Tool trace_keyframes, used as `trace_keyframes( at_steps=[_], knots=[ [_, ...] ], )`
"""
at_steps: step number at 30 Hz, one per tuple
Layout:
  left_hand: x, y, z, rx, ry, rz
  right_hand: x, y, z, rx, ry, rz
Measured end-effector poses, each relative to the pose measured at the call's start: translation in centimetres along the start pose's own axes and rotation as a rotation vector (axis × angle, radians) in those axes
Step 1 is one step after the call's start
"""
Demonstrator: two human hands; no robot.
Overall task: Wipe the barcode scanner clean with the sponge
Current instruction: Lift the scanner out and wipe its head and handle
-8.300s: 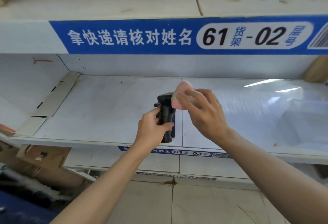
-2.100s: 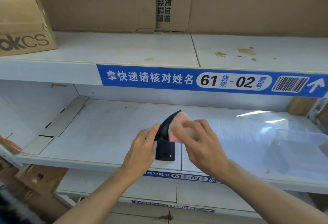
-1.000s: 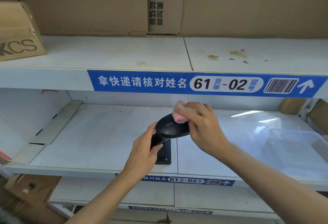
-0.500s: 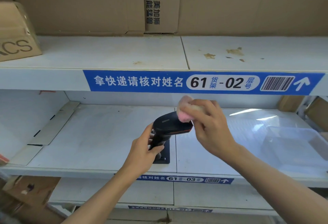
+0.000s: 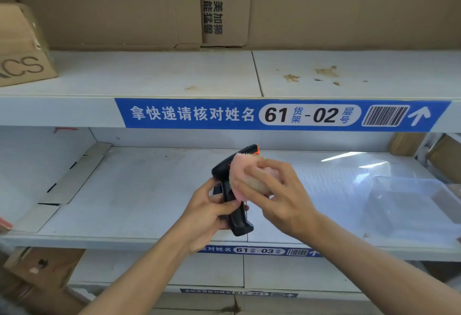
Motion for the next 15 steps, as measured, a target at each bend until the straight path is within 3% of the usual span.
trace_keyframes(
  at_steps=[3, 7, 11, 15],
  knots=[
    [-0.3, -0.2, 0.1, -0.100, 0.070, -0.041, -0.7, -0.4, 1.9, -0.063, -0.015, -0.002],
    [-0.7, -0.1, 0.1, -0.199, 0.133, -0.034, -1.0, 0.1, 3.9, -0.149, -0.242, -0.002],
    [-0.7, -0.5, -0.2, -0.276, 0.168, -0.004, 0.3, 1.1, 2.7, -0.087, -0.199, 0.080],
    [-0.7, -0.5, -0.6, -0.353, 0.207, -0.118, 1.6, 0.7, 1.8, -0.011, -0.204, 0.041]
  ],
)
Point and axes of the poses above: each hand's wrist, its own x-axis towards the middle knuckle, its own y-axis out of the back of the hand, z = x × y, the point moved 3 cm from there along x, towards the middle knuckle, and after that the axes turned 8 degrees about z, right-handed, at the moved point
